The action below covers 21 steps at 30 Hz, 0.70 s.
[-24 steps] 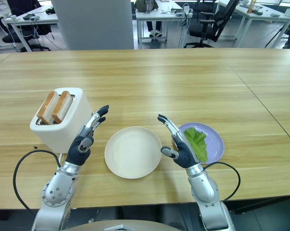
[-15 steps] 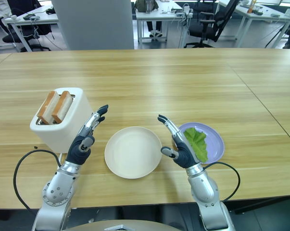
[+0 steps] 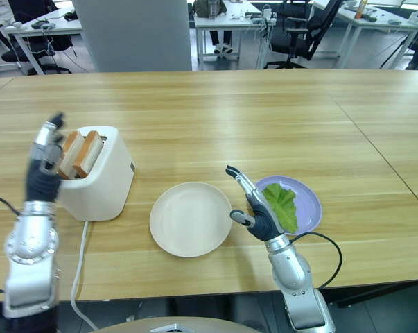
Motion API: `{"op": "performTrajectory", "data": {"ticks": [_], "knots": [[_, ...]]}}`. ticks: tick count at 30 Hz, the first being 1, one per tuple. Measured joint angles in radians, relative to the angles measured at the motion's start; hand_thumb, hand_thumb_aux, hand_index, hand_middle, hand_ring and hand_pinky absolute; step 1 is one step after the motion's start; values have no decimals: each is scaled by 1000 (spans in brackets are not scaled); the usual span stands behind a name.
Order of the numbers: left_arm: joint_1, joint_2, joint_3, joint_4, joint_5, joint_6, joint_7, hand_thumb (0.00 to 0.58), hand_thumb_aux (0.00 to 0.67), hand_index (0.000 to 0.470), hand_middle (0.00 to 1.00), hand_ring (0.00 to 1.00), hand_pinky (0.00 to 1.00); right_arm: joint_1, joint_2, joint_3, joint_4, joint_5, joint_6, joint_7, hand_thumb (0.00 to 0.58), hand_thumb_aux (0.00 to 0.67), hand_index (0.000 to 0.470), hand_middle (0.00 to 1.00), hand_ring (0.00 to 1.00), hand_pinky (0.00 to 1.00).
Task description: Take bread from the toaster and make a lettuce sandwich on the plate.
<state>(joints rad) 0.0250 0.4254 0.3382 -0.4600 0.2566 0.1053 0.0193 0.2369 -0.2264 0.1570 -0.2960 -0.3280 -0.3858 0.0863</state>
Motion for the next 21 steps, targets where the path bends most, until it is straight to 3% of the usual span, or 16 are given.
{"op": "performTrajectory", "data": {"ticks": [2, 6, 12, 21], "knots": [[-34, 110, 49, 71, 117, 66, 32, 0, 0, 0, 0, 0, 0, -1, 2, -1, 6, 0, -3, -5, 0, 0, 0, 0, 0, 0], [-58, 270, 3, 260, 334, 201, 38, 0, 0, 0, 0, 0, 0, -13, 4, -1, 28, -1, -10, -15, 0, 0, 0, 0, 0, 0], [-104, 360, -140, 451, 465, 297, -28, 0, 0, 0, 0, 0, 0, -32, 5, -1, 51, -4, -20, -25, 0, 0, 0, 0, 0, 0], [-249, 426, -255, 562, 493, 300, -119, 0, 0, 0, 0, 0, 0, -37, 6, 0, 73, -11, -29, -44, 0, 0, 0, 0, 0, 0]]}}
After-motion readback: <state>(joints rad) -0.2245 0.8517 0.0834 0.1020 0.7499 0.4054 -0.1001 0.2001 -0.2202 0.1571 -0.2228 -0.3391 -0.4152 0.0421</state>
